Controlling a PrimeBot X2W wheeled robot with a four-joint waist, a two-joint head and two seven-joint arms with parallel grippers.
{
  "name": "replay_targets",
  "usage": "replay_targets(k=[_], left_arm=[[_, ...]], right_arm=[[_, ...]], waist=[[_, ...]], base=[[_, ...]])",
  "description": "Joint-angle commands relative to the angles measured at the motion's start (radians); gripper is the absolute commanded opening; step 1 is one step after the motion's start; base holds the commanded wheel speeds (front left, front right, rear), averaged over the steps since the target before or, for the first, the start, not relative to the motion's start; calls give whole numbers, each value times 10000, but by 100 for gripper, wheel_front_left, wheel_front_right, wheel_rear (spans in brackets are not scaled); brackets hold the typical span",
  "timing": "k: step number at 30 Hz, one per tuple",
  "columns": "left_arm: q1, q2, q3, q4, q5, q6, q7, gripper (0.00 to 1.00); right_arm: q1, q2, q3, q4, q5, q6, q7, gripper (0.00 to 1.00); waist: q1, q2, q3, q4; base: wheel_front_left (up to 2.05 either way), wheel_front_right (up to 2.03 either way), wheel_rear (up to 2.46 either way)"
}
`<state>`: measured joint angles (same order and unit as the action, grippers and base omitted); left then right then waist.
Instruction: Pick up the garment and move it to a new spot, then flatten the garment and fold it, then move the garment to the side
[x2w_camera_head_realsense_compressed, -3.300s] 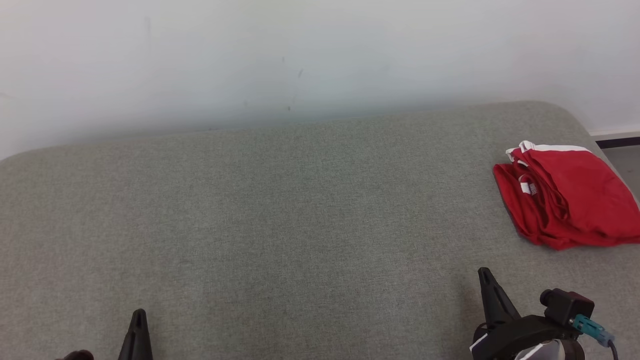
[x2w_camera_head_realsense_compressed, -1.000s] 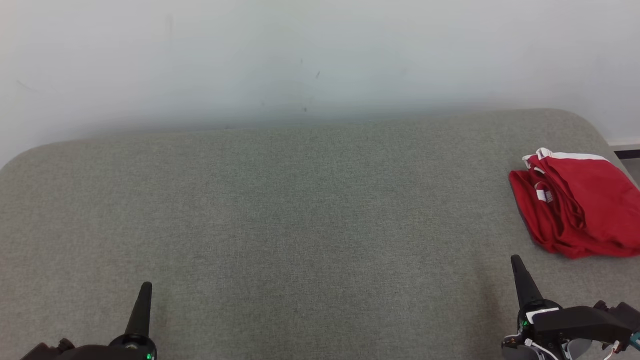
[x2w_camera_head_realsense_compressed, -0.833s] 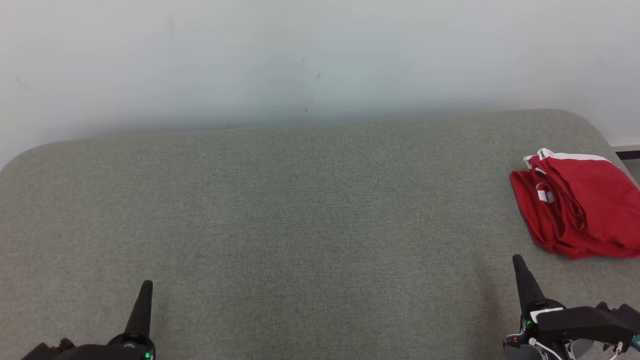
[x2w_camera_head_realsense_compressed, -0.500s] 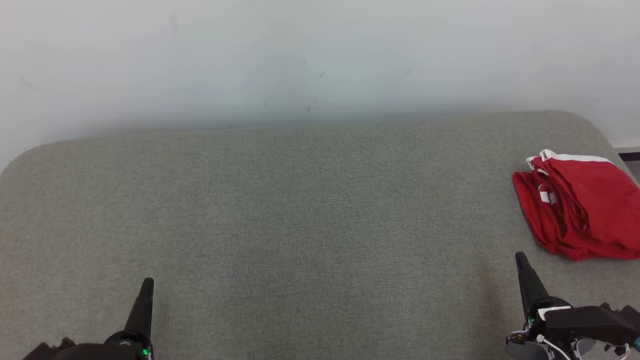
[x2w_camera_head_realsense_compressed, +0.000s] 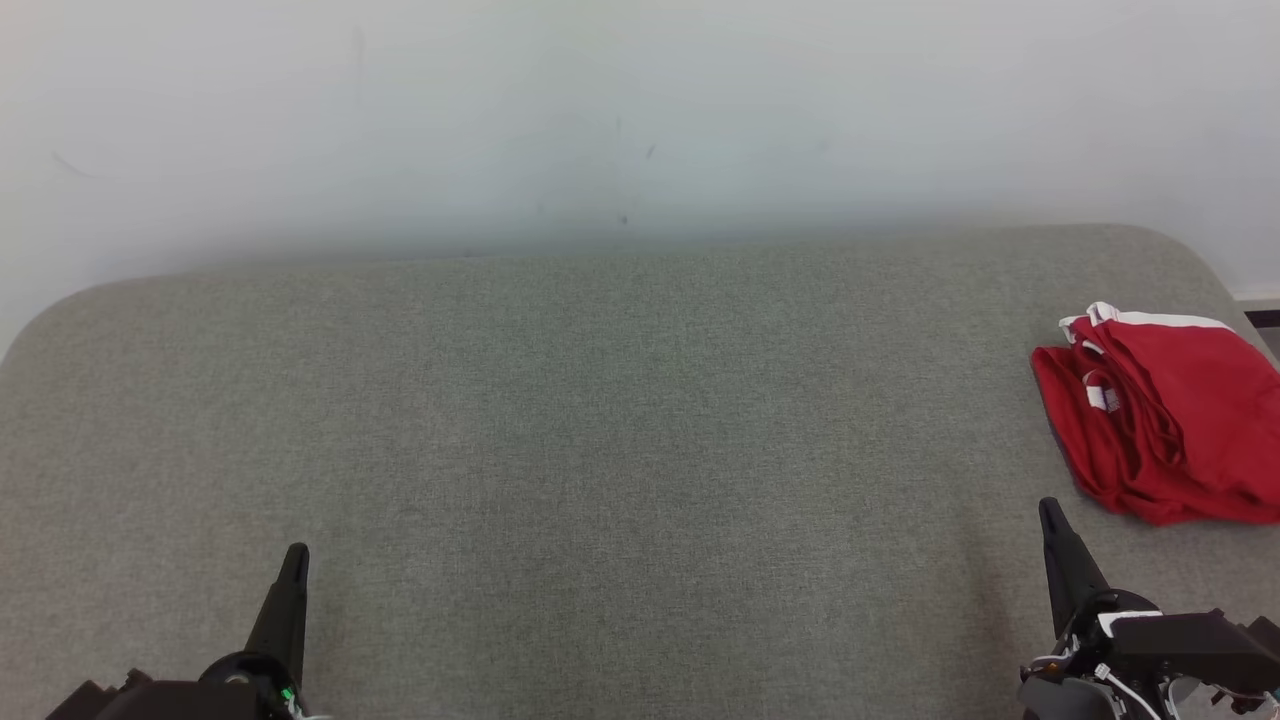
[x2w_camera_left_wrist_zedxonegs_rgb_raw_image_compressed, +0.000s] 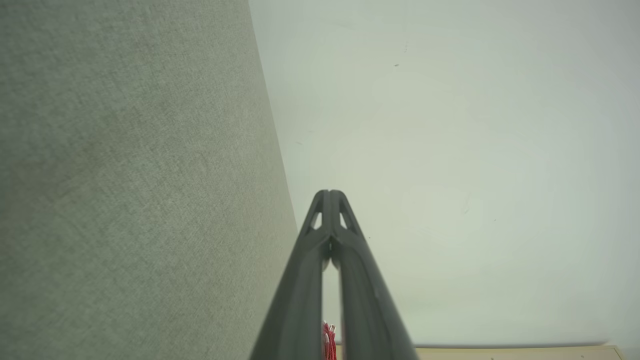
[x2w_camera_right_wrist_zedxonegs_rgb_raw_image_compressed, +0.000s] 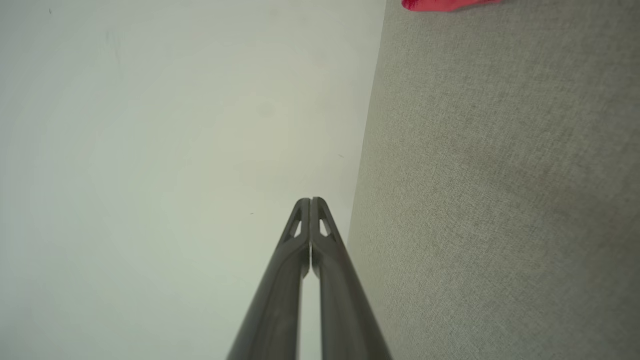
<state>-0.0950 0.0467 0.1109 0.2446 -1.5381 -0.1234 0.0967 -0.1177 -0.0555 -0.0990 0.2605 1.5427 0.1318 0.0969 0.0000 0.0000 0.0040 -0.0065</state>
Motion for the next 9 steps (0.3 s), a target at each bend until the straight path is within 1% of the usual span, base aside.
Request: replay_targets(k=[1, 9], left_arm=[[-147, 57, 35, 2, -206, -68, 58, 0], [-199, 62, 47, 19, -723, -87, 192, 0]], right_arm=[[108, 30, -65, -77, 189, -19, 57, 0], [149, 71, -180, -187, 703, -20, 190, 0]], waist=[[0, 0, -1, 10], [0, 0, -8, 58]], base=[[0, 0, 0], [0, 0, 0]])
